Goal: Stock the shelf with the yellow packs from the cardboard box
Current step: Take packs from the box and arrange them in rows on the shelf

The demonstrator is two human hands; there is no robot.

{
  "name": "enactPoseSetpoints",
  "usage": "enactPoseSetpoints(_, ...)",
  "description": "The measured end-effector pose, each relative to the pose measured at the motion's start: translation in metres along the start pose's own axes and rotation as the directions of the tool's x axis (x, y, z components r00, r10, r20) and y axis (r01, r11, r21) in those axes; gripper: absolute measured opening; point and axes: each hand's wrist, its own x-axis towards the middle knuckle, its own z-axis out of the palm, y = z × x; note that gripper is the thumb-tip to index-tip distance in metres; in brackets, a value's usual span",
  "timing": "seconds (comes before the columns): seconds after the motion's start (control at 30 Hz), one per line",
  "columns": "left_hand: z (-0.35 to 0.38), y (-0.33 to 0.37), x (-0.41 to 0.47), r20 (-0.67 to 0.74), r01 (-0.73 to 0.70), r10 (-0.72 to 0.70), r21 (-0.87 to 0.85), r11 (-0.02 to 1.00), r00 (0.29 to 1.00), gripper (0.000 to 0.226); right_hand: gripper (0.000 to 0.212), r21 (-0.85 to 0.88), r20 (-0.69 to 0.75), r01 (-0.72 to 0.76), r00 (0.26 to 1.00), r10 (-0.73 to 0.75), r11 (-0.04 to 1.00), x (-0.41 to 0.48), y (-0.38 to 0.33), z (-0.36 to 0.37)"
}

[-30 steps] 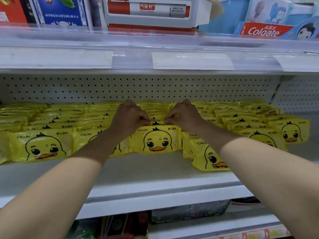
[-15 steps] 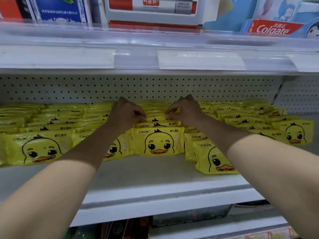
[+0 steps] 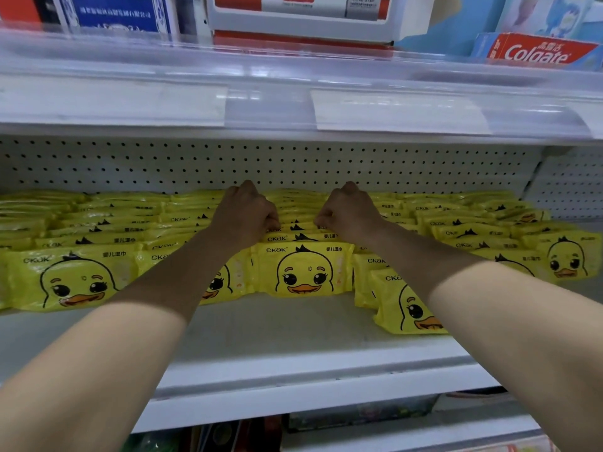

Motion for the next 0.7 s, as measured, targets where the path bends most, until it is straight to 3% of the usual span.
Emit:
enactPoseSetpoints(0.1, -0.013, 0.004, 0.001, 0.052, 0.037, -0.035, -0.031, 0.999, 0.998, 0.039, 0.031, 0.014, 0.031, 0.012, 0.999, -0.012, 1.000, -0.004, 0.002, -0.009)
enactPoseSetpoints(0.17, -0.022, 0.012, 0.001, 0.127, 0.029, -0.016, -0.102, 0.994, 0.992, 0.069, 0.041, 0.075, 0.082, 0.034, 0.996, -0.040, 0.997, -0.012, 0.000, -0.021)
enactPoseSetpoints(0.27, -0.027, 0.027, -0.002, 0.437, 0.038, 0.007, -0.093, 0.995, 0.900, 0.124, 0.093, 0.195, 0.320, 0.017, 0.944, -0.079, 0.981, -0.029, -0.007, -0.036)
enactPoseSetpoints(0.33, -0.023, 0.034, -0.004, 0.532, -0.031, 0.025, 0.002, 1.000, 0.846, 0.142, 0.125, 0.134, 0.448, 0.037, 0.889, -0.093, 0.990, -0.037, -0.010, -0.038)
enactPoseSetpoints(0.4, -0.018, 0.036, -0.007, 0.540, -0.103, 0.044, 0.079, 0.992, 0.841, 0.149, 0.140, 0.034, 0.495, 0.102, 0.863, -0.105, 0.994, -0.043, -0.011, -0.037)
enactPoseSetpoints(0.5, -0.013, 0.038, -0.011, 0.504, -0.163, 0.043, 0.196, 0.967, 0.863, 0.152, 0.147, -0.058, 0.431, 0.193, 0.890, -0.149, 0.980, -0.046, -0.010, -0.028)
enactPoseSetpoints(0.63, -0.013, 0.042, -0.013, 0.472, -0.155, 0.015, 0.260, 0.953, 0.882, 0.148, 0.146, -0.151, 0.324, 0.248, 0.927, -0.189, 0.957, -0.044, -0.008, -0.017)
enactPoseSetpoints(0.7, -0.015, 0.044, -0.014, 0.483, -0.145, -0.010, 0.282, 0.948, 0.875, 0.148, 0.140, -0.111, 0.313, 0.238, 0.930, -0.193, 0.965, -0.047, -0.006, -0.021)
